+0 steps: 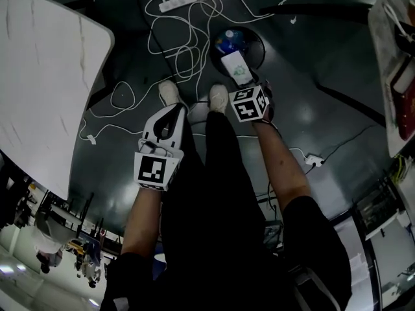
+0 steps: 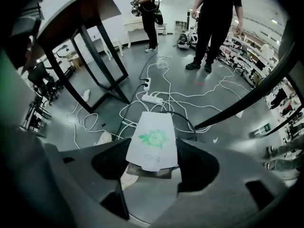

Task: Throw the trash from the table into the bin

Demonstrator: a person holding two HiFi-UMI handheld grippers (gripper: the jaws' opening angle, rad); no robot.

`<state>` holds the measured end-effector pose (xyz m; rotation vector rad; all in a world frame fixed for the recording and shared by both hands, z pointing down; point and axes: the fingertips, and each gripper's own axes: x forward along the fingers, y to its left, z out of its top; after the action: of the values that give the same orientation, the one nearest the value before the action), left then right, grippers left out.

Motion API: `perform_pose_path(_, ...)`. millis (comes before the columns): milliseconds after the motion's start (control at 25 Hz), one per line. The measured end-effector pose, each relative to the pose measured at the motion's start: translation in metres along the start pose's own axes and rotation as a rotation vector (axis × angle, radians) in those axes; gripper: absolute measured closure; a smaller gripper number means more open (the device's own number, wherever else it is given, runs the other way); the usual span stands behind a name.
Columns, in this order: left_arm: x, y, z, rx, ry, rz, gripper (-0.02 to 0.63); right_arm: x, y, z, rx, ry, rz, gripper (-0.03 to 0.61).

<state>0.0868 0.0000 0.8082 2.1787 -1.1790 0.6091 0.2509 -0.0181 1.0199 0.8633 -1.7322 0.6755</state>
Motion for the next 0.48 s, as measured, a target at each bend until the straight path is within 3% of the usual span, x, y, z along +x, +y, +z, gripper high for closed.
perform_pose_path(360, -0.002, -0.012, -0.005, -0.02, -0.003, -0.014, 0.598, -0.006, -0.004, 0.016, 0.031, -0.038, -0.005, 0.275)
perform_pose_path(480, -0.002, -0.014, 0.001, 0.001, -0.043, -0.014, 0.598, -0.017, -0.009, 0.019, 0.043, -0.063, -0.022, 0.276)
